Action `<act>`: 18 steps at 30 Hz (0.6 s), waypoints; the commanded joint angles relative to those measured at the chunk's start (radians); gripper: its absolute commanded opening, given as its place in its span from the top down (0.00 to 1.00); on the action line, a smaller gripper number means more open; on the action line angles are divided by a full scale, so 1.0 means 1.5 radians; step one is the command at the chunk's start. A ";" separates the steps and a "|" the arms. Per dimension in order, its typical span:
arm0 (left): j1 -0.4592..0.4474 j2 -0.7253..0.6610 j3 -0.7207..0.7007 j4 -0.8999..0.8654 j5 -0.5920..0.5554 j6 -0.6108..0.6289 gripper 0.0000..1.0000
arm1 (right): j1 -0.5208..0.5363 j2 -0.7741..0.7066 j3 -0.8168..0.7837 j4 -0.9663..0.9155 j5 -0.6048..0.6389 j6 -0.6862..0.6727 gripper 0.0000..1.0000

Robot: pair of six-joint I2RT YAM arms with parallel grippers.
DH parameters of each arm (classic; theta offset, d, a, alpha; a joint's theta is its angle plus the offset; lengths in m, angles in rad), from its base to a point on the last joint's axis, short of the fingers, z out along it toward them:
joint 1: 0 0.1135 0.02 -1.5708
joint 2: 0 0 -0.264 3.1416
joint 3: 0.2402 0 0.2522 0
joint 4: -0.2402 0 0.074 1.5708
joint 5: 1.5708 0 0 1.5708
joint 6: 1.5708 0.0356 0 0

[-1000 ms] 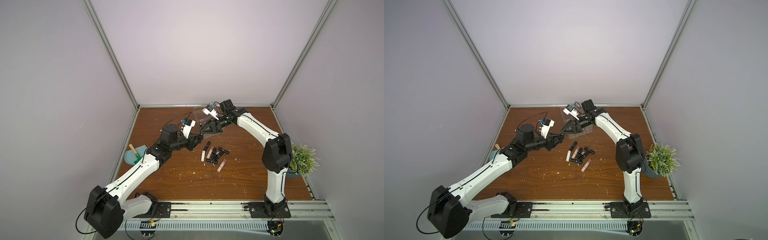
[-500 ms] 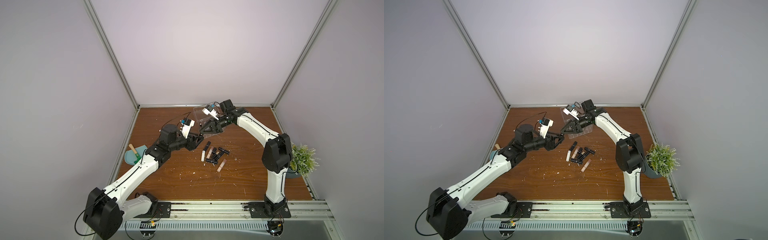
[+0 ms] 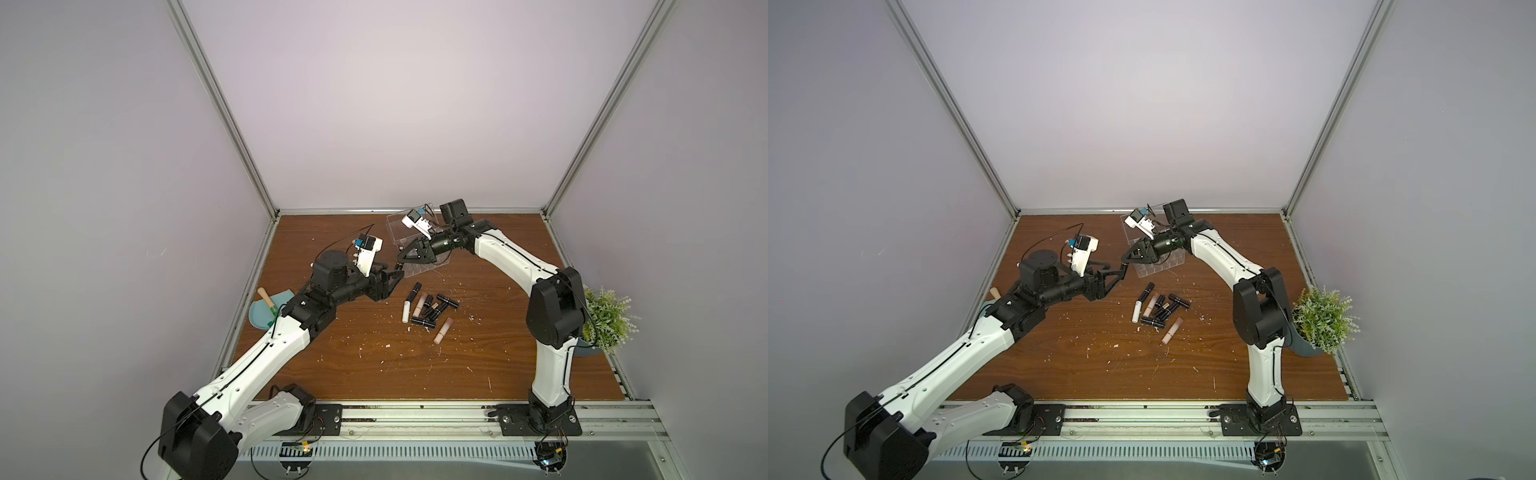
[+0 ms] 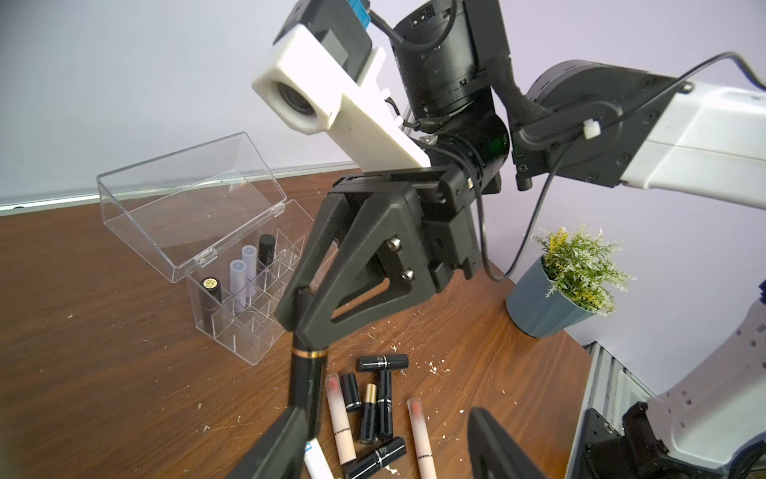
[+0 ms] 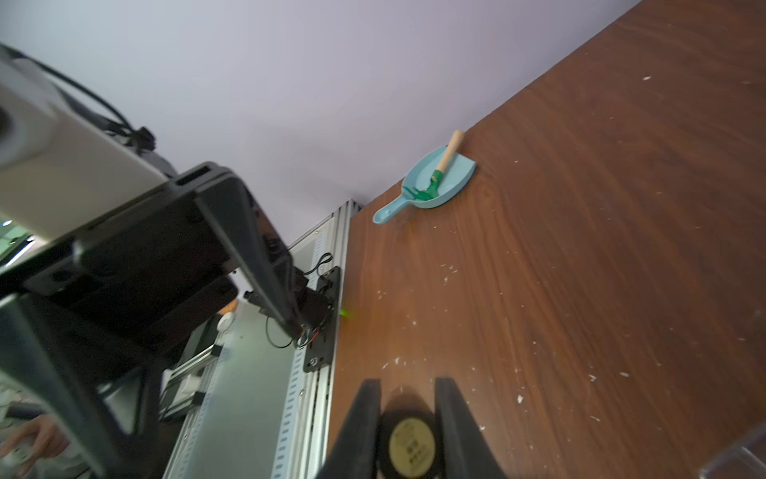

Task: Arrange the lipsticks in the organizer
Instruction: Pick up the lipstick at the center of the board, then place the lipstick in the storage box.

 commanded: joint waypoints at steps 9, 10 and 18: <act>0.006 -0.020 -0.001 0.003 -0.028 0.004 0.34 | -0.042 -0.118 -0.092 0.172 0.399 0.106 0.92; 0.006 -0.020 -0.004 0.007 -0.028 0.003 0.34 | -0.050 -0.124 -0.106 0.185 0.433 0.112 0.92; 0.006 -0.016 -0.014 0.018 -0.028 -0.001 0.34 | -0.070 -0.136 -0.192 0.330 0.616 0.108 0.91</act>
